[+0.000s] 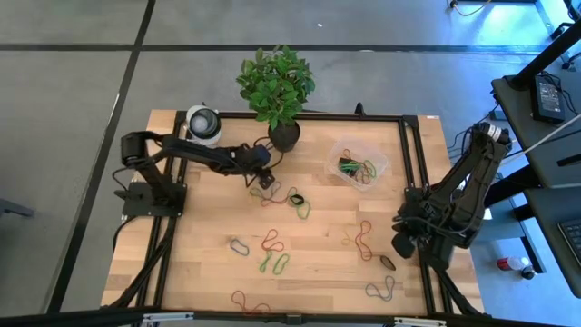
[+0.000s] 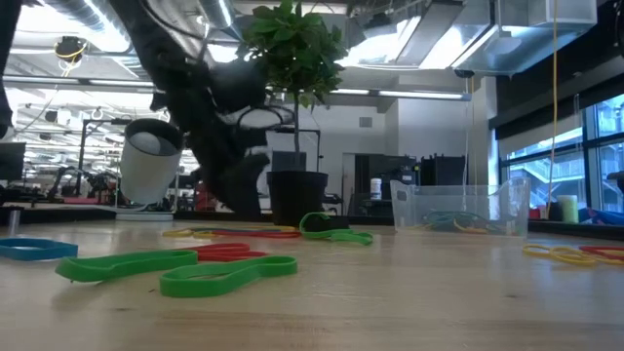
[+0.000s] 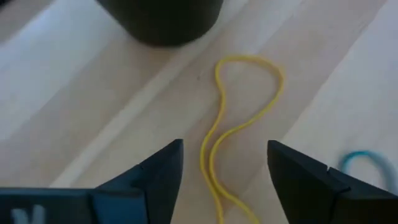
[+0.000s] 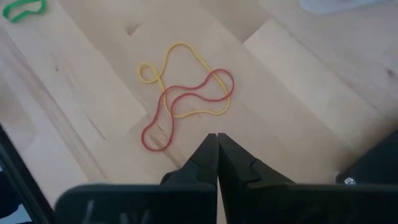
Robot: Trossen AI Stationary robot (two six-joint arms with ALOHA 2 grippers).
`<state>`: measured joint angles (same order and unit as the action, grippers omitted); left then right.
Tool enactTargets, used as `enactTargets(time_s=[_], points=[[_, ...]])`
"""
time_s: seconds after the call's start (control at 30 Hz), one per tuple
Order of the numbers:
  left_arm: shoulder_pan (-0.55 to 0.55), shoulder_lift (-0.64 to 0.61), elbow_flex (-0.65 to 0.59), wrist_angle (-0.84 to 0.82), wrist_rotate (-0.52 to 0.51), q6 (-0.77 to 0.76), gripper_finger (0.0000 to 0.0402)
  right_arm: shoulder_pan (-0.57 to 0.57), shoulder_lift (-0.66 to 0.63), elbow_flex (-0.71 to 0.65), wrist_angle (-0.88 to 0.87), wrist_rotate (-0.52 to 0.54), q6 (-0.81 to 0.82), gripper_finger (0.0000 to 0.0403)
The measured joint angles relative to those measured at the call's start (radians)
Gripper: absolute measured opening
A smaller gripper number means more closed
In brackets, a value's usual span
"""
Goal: Pick and place rubber bands into bin
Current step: Put the top yellow rubber band into the bin
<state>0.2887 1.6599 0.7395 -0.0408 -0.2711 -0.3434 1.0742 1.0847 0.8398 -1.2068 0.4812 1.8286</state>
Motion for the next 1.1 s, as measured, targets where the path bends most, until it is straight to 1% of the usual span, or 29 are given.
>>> enactTargets(time_s=[0.1,0.17,0.2,0.27,0.3,0.4,0.47,0.5,0.57,0.63,0.73,0.83,0.9,0.97,1.1], points=[[0.000,0.064,0.001,0.030,-0.025,-0.021,0.0231,-0.009,0.000,0.000,0.000,0.000,0.000,0.0004],[0.001,0.110,0.005,0.065,-0.026,-0.009,0.0222,-0.015,0.000,0.000,0.000,0.000,0.000,0.0004],[0.001,0.129,0.008,0.078,-0.019,-0.006,0.0212,-0.018,0.000,0.000,0.000,0.000,-0.001,0.0004],[0.001,0.153,0.010,0.101,-0.005,-0.013,0.0172,-0.020,0.000,0.000,0.000,0.000,-0.001,0.0004],[-0.001,0.160,0.011,0.114,0.005,-0.015,0.0143,-0.020,0.000,0.000,0.000,0.000,-0.002,0.0004],[-0.018,0.165,0.011,0.143,0.015,-0.031,0.0036,-0.020,0.000,0.000,0.000,0.000,-0.003,0.0004],[-0.035,0.145,0.006,0.153,0.023,-0.037,0.0012,-0.020,0.000,0.000,-0.002,0.000,-0.005,0.0004],[-0.048,0.128,0.014,0.156,0.028,-0.034,0.0007,-0.020,0.000,0.000,-0.004,0.000,-0.009,0.0004],[-0.081,0.086,0.035,0.130,0.096,-0.033,0.0003,-0.020,0.000,0.000,-0.004,0.000,-0.025,0.0004],[-0.120,0.046,0.079,0.128,0.094,-0.016,0.0002,-0.020,0.000,0.000,-0.008,0.000,-0.032,0.0004],[-0.171,-0.013,0.164,0.079,0.019,0.030,0.0001,-0.020,-0.001,0.000,-0.021,0.000,-0.034,0.0004],[-0.243,-0.022,0.260,-0.041,-0.020,0.066,0.0001,-0.020,0.000,0.000,-0.034,0.000,-0.034,0.0004],[-0.281,-0.022,0.341,-0.062,-0.080,0.089,0.0001,-0.020,0.001,0.000,-0.038,0.000,-0.034,0.0004],[-0.299,-0.002,0.419,-0.062,-0.145,0.112,0.0001,-0.020,0.000,0.000,-0.046,0.000,-0.035,0.0004],[-0.311,0.081,0.590,-0.074,-0.172,0.168,0.0001,-0.020,0.000,0.000,-0.055,0.000,-0.060,0.0004]])
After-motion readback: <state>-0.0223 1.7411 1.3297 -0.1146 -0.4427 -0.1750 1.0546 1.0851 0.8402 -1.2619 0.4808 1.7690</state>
